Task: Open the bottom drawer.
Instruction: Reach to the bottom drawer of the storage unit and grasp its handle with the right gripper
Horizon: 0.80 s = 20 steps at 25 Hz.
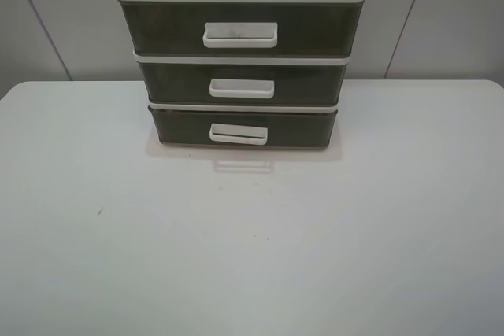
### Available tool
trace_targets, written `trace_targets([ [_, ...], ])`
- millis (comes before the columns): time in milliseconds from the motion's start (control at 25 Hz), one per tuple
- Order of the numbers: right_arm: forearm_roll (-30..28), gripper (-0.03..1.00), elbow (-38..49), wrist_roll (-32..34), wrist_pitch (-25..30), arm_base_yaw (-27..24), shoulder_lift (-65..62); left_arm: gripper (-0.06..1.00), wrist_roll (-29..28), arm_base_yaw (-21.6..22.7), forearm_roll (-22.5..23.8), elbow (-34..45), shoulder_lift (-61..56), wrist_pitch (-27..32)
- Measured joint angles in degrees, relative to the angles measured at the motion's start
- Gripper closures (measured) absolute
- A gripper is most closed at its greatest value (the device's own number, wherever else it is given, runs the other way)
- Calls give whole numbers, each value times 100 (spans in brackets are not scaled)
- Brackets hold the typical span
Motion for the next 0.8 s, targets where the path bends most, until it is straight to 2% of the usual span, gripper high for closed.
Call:
trace_targets([
  [240, -175, 18, -707, 18, -454, 797, 2534, 23, 0, 0, 0, 0, 0, 0],
  [520, -215, 18, -1481, 18, -1078, 1865, 4388, 23, 0, 0, 0, 0, 0, 0],
  [680, -400, 18, -1525, 18, -1758, 2639, 5130, 23, 0, 0, 0, 0, 0, 0],
  [800, -452, 18, -1525, 18, -2480, 3105, 5578, 23, 0, 0, 0, 0, 0, 0],
])
